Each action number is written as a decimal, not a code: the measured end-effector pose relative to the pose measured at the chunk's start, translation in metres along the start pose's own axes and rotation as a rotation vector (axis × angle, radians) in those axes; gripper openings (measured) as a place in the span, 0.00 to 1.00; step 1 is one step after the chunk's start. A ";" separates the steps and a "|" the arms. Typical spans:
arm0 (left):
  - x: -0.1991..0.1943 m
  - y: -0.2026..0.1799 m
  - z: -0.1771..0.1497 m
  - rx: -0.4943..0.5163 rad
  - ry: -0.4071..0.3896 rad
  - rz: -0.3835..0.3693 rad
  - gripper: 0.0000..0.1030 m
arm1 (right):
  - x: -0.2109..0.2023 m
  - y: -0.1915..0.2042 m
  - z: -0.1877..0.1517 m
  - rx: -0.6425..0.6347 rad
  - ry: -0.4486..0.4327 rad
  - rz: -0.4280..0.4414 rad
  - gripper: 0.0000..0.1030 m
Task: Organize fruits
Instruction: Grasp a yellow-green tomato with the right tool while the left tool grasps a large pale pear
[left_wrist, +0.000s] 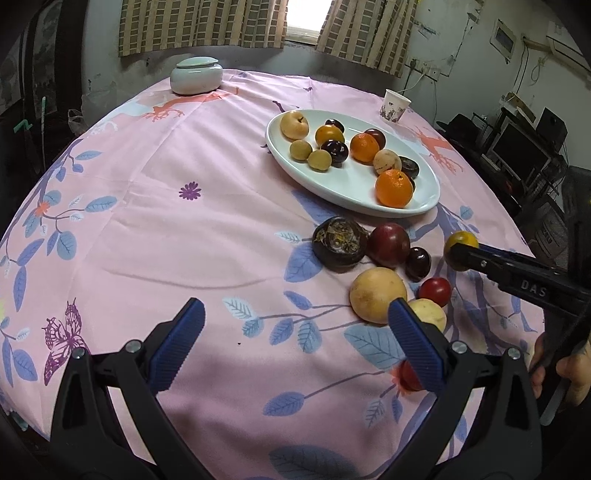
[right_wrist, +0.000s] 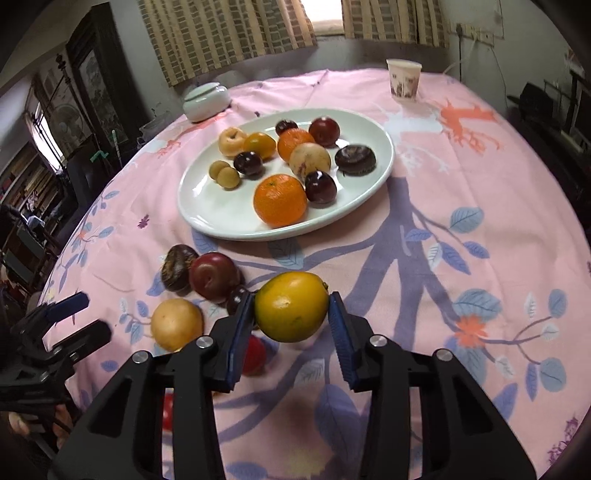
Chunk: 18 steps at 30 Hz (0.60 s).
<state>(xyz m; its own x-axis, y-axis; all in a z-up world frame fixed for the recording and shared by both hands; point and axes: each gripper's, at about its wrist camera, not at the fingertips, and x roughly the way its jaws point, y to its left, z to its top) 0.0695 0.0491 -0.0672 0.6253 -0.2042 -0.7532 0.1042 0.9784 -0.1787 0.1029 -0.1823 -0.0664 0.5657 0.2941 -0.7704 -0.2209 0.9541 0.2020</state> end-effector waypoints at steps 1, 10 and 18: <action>0.003 -0.003 0.000 0.003 0.006 -0.003 0.98 | -0.006 0.001 -0.002 -0.003 -0.006 0.004 0.41; 0.037 -0.037 0.009 0.031 0.087 -0.014 0.97 | -0.028 -0.011 -0.023 0.018 -0.030 0.008 0.41; 0.058 -0.048 0.016 -0.033 0.193 0.005 0.77 | -0.036 -0.022 -0.027 0.032 -0.057 0.032 0.41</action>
<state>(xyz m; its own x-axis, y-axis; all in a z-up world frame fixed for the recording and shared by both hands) 0.1132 -0.0093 -0.0916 0.4655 -0.2049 -0.8610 0.0738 0.9784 -0.1929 0.0656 -0.2155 -0.0594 0.6030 0.3265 -0.7279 -0.2145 0.9452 0.2462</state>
